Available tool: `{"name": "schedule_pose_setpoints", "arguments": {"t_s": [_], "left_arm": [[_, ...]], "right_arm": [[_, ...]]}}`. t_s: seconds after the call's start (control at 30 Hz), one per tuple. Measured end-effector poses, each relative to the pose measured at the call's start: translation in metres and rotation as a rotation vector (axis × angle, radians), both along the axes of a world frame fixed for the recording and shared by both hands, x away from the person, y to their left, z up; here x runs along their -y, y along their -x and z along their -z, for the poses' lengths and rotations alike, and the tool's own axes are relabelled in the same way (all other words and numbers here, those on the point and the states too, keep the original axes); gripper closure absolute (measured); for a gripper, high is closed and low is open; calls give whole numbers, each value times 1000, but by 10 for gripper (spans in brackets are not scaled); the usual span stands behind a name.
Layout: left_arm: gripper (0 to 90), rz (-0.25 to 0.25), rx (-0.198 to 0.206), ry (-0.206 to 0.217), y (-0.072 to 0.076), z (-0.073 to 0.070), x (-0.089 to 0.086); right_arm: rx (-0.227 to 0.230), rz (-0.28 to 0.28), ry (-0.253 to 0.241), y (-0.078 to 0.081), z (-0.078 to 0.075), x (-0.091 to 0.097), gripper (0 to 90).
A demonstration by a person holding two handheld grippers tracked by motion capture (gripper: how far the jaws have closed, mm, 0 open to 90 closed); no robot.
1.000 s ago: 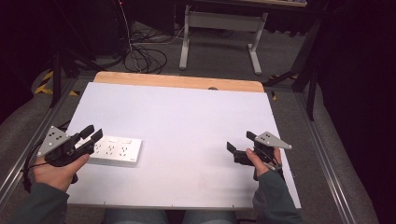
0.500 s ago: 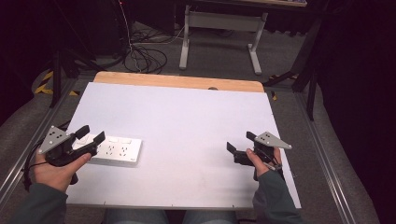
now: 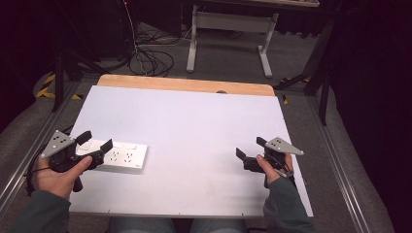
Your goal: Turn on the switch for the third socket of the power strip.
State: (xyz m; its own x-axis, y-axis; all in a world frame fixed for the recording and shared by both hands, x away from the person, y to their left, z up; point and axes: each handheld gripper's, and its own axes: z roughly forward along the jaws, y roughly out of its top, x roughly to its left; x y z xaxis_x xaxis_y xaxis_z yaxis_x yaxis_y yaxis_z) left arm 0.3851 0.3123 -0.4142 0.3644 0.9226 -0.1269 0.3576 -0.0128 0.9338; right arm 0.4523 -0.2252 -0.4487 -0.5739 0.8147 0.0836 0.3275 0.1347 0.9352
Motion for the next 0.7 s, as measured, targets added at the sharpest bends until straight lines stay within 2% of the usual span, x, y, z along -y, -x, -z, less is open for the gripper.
{"name": "schedule_pose_setpoints", "arguments": {"t_s": [0.23,0.7], "left_arm": [[127,-5,0,0,0,0,-1],[92,3,-9,-11,-1,1,0]], "right_arm": [[-3,1,1,0,0,0,65],[-4,1,6,0,0,1,65]]}}
